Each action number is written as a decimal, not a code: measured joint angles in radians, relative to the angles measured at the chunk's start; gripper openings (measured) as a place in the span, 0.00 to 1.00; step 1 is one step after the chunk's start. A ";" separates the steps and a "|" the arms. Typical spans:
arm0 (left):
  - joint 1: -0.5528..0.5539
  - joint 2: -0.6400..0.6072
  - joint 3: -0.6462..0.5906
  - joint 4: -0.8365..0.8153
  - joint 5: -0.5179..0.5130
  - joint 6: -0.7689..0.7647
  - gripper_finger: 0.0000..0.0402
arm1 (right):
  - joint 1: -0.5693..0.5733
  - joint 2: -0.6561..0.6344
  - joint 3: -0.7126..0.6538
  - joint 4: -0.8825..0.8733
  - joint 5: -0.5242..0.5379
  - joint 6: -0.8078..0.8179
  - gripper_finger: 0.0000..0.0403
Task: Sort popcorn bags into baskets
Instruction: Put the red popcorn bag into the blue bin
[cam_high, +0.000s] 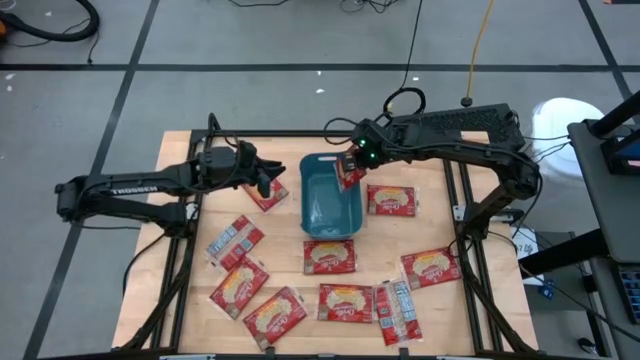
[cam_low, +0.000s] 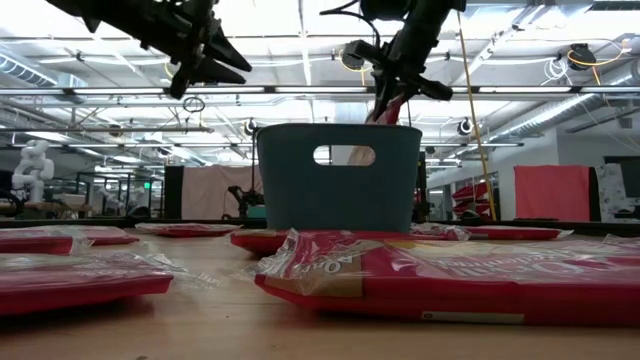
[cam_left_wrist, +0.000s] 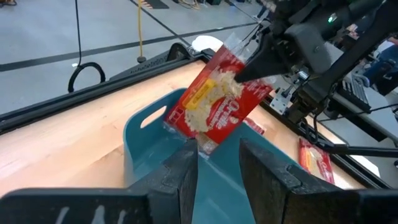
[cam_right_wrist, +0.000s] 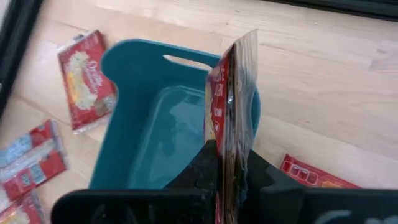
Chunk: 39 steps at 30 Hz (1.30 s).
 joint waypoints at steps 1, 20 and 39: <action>0.000 0.012 0.000 0.015 0.000 0.001 0.30 | 0.000 0.004 0.000 -0.002 -0.001 0.001 0.03; 0.000 0.179 0.000 0.143 -0.001 0.057 0.30 | 0.006 0.046 0.000 -0.025 0.099 -0.002 0.03; 0.000 0.286 0.000 0.253 0.080 0.094 0.30 | 0.007 0.083 0.002 -0.073 0.107 -0.021 0.03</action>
